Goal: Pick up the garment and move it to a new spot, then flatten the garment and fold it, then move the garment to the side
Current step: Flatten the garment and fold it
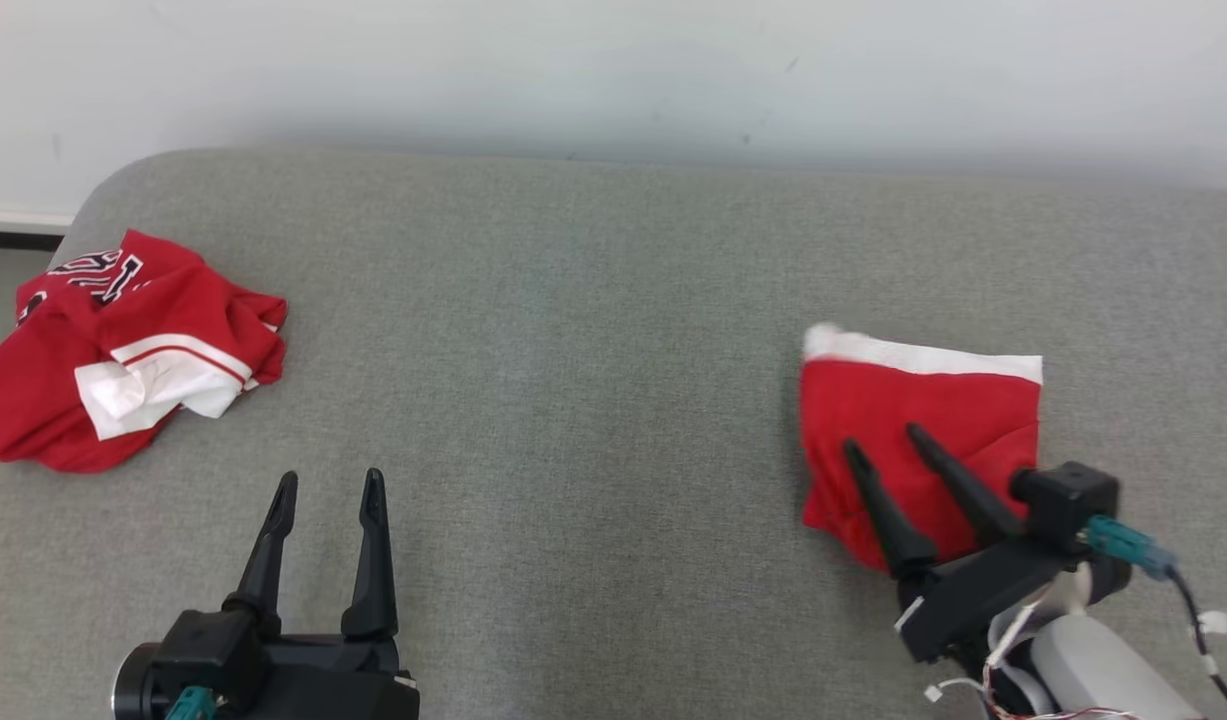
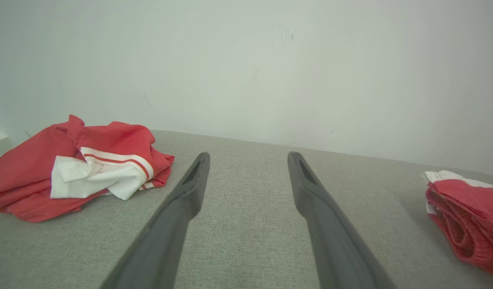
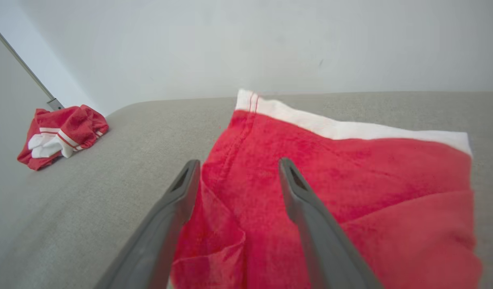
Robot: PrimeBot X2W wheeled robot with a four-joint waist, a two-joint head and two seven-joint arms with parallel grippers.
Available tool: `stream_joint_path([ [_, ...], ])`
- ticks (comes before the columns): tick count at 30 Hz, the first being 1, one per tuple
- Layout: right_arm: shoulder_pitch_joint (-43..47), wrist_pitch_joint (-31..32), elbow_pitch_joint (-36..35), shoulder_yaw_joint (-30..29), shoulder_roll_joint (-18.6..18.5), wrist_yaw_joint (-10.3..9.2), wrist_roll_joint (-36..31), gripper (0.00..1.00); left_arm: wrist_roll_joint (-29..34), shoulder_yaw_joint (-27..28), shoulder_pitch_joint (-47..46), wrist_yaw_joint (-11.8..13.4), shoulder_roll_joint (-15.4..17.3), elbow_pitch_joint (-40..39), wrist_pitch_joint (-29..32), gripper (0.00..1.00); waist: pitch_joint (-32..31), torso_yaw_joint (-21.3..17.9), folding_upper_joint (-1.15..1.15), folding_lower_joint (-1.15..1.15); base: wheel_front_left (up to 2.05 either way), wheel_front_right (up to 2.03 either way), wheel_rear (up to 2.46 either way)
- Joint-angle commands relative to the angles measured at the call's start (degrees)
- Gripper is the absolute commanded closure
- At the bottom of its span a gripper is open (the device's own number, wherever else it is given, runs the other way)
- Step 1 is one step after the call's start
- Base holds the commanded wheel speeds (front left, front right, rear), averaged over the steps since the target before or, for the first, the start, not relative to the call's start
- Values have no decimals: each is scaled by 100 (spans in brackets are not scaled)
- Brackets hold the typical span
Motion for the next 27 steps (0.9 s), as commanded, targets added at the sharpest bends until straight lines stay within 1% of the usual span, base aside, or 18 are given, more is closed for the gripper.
stream_joint_path([
  [1,106,-112,-85,-89,-40,-12,-33,0,-3,21,93,4,5,2,-16,0,-66,-68,0,0,0,0,0],
  [6,410,-381,-429,-672,-141,-12,-65,0,30,72,132,-8,5,-31,-16,0,-153,-197,0,0,0,0,0],
  [10,730,-489,-569,-1309,-185,-12,-170,0,68,99,139,-22,4,-58,-17,0,-185,-272,0,0,0,0,0],
  [15,1045,-562,-623,-2034,-87,-12,-317,0,120,165,144,-67,5,-59,-17,0,-176,-312,0,0,0,0,0],
  [16,1100,-571,-616,-2148,-54,-12,-331,14,135,174,143,-77,4,-62,-17,0,-170,-313,0,0,0,0,0],
  [17,1138,-575,-606,-2236,-25,-12,-339,66,151,183,143,-72,4,-67,-17,0,-164,-315,0,0,0,0,0],
  [18,1165,-577,-599,-2292,-19,-12,-381,100,168,196,146,-69,5,-67,-17,0,-159,-316,0,0,0,0,0],
  [21,1118,-585,-552,-2316,-30,-12,-537,100,187,209,155,-83,4,-70,-17,0,-133,-314,0,0,0,0,0],
  [24,908,-571,-458,-2185,-46,-12,-686,100,202,194,110,-100,5,-66,-16,0,-87,-287,0,0,0,0,0],
  [27,635,-526,-220,-1988,-70,-12,-768,100,196,146,16,-120,5,-40,-17,0,-37,-226,0,0,0,0,0],
])
